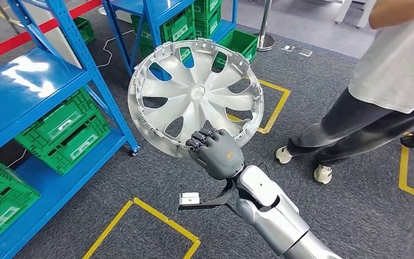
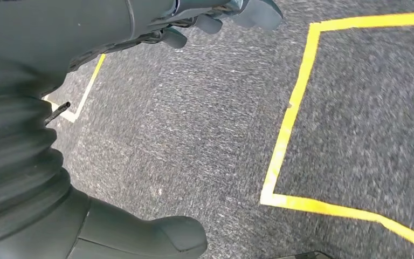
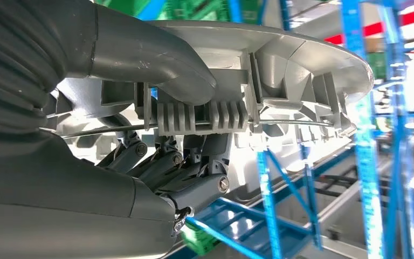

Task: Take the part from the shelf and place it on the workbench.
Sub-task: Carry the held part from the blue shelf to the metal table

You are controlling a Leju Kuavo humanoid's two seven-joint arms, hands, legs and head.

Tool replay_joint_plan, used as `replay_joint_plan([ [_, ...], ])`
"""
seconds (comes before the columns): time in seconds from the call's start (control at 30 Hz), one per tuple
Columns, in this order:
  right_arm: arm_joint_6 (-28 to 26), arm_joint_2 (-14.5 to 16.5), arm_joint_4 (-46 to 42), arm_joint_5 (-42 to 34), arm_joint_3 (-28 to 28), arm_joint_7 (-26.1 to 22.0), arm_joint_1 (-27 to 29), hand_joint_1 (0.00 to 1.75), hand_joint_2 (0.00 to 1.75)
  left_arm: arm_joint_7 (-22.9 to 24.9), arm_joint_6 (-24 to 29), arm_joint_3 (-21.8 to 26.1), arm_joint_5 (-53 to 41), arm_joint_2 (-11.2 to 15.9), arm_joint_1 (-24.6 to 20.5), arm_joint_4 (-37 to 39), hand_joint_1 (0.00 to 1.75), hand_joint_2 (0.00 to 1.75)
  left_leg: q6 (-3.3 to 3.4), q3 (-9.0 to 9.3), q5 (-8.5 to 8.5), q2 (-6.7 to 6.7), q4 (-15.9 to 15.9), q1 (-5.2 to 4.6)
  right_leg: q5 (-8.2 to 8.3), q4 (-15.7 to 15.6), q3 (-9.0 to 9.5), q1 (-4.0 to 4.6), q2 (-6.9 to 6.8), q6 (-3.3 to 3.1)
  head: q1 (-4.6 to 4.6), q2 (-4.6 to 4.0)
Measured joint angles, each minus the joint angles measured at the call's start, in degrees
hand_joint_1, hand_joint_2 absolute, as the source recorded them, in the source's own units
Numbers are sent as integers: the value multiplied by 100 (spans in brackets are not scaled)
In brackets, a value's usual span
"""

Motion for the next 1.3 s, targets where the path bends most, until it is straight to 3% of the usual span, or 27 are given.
replay_joint_plan([
  [0.03,11,-1,-2,5,0,9,9,175,175,2,-5,0,-3,-1,6,3,0,175,-3,-67,17,-9,129,2,1,7,-1,-1,84,1,-1,0],
  [0.07,20,-3,-2,9,0,16,19,175,175,4,-9,0,-7,-1,8,6,0,175,-3,-33,141,-15,42,8,2,17,-1,-4,165,5,-1,0],
  [0.1,30,-4,-2,11,0,20,25,175,175,4,-13,-1,-10,-2,6,9,0,175,-4,90,343,-44,-237,20,1,32,-3,-10,249,15,-1,0],
  [0.17,48,-8,-15,18,0,23,23,175,175,5,-18,-2,-16,-4,-1,14,0,175,1,401,656,-311,-943,67,0,76,-35,-18,407,67,-1,0],
  [0.23,61,-10,-50,28,0,28,8,175,175,11,-25,-4,-24,-8,-7,18,0,175,36,547,703,-542,-1286,87,30,99,-109,-27,550,158,-3,0],
  [0.3,72,-15,-77,36,0,25,4,175,175,28,-30,-5,-31,-16,-10,20,0,175,117,557,704,-464,-1318,73,85,79,-170,-51,691,252,-6,0],
  [0.33,78,-20,-84,39,0,20,7,175,175,37,-30,-5,-30,-22,-14,18,0,175,163,561,723,-389,-1336,71,80,98,-203,-49,652,283,0,0],
  [0.4,96,-29,-91,43,0,15,2,175,175,40,-27,-7,-22,-40,-19,15,0,175,247,570,758,-232,-1375,72,-99,406,-368,-26,351,318,38,0],
  [0.43,103,-30,-95,43,0,13,-2,175,175,36,-25,-7,-16,-45,-16,13,0,175,270,570,760,-155,-1379,51,-269,723,-518,-9,140,325,58,0],
  [0.47,112,-30,-97,44,0,12,-7,175,175,29,-21,-6,-7,-46,-5,13,0,175,287,568,755,-69,-1377,33,-448,1099,-688,-4,13,331,72,0],
  [0.53,127,-31,-98,44,0,14,-8,175,175,15,-13,-5,9,-40,14,13,0,175,304,566,744,108,-1372,4,-618,1610,-903,-4,-73,328,73,0],
  [0.57,135,-32,-98,44,0,16,-8,175,175,9,-11,-4,14,-37,15,13,0,175,308,567,739,193,-1370,-7,-562,1579,-862,-2,-93,316,73,0],
  [0.63,146,-34,-107,45,0,20,-6,175,175,4,-10,-4,11,-41,6,13,0,175,305,581,725,341,-1369,-22,-263,940,-473,20,-214,266,73,0],
  [0.67,147,-33,-122,49,0,25,-5,175,175,4,-10,-4,7,-45,2,13,0,175,291,587,713,409,-1369,-38,-157,563,-249,52,-347,226,71,0],
  [0.73,147,-26,-169,64,0,39,-2,175,175,5,-10,-4,-4,-49,-3,13,0,175,248,600,695,513,-1371,-60,-80,135,-15,108,-518,159,68,0],
  [0.77,147,-24,-187,72,-3,49,1,175,175,6,-10,-4,-7,-51,-6,13,0,175,217,612,691,573,-1382,-69,-91,88,-4,132,-512,129,68,0],
  [0.83,149,-28,-218,82,-9,56,17,175,175,8,-10,-4,-9,-58,-17,11,0,175,155,644,668,626,-1392,-63,-55,37,-2,116,-369,78,68,0],
  [0.9,163,-25,-244,86,-13,58,29,175,175,6,-10,-5,-1,-61,-23,10,0,175,100,555,486,393,-1155,-48,-17,-18,20,65,-243,16,61,0],
  [0.97,186,-5,-252,90,-13,63,25,175,175,1,-10,-5,34,-58,-13,10,0,175,61,241,141,79,-478,-29,-2,-30,27,39,-113,-20,51,0],
  [1.03,215,13,-248,93,-13,62,8,175,175,-8,-10,1,95,-51,6,11,0,175,32,-59,-29,-10,116,-16,-2,-24,27,34,43,-26,50,0],
  [1.07,231,19,-245,94,-13,60,-3,175,175,-12,-8,5,120,-48,11,11,0,175,23,-87,48,-19,135,-7,-1,-16,27,29,128,-22,50,0],
  [1.13,252,34,-242,94,-13,58,-24,175,175,-19,-1,14,152,-44,14,10,0,175,5,150,454,-122,-444,32,-11,22,24,8,294,6,50,0],
  [1.2,256,57,-242,95,-13,61,-59,175,175,-27,5,24,167,-43,15,13,0,175,-8,441,707,-452,-1109,86,-23,82,-19,-3,436,73,44,0],
  [1.27,256,79,-242,96,-13,61,-96,175,175,-29,9,33,174,-41,12,16,0,175,28,524,710,-621,-1306,93,6,98,-86,-13,574,168,38,0],
  [1.3,257,85,-242,97,-13,59,-106,175,175,-30,11,36,176,-39,10,16,0,175,70,527,726,-557,-1320,83,33,85,-113,-25,649,217,36,0],
])
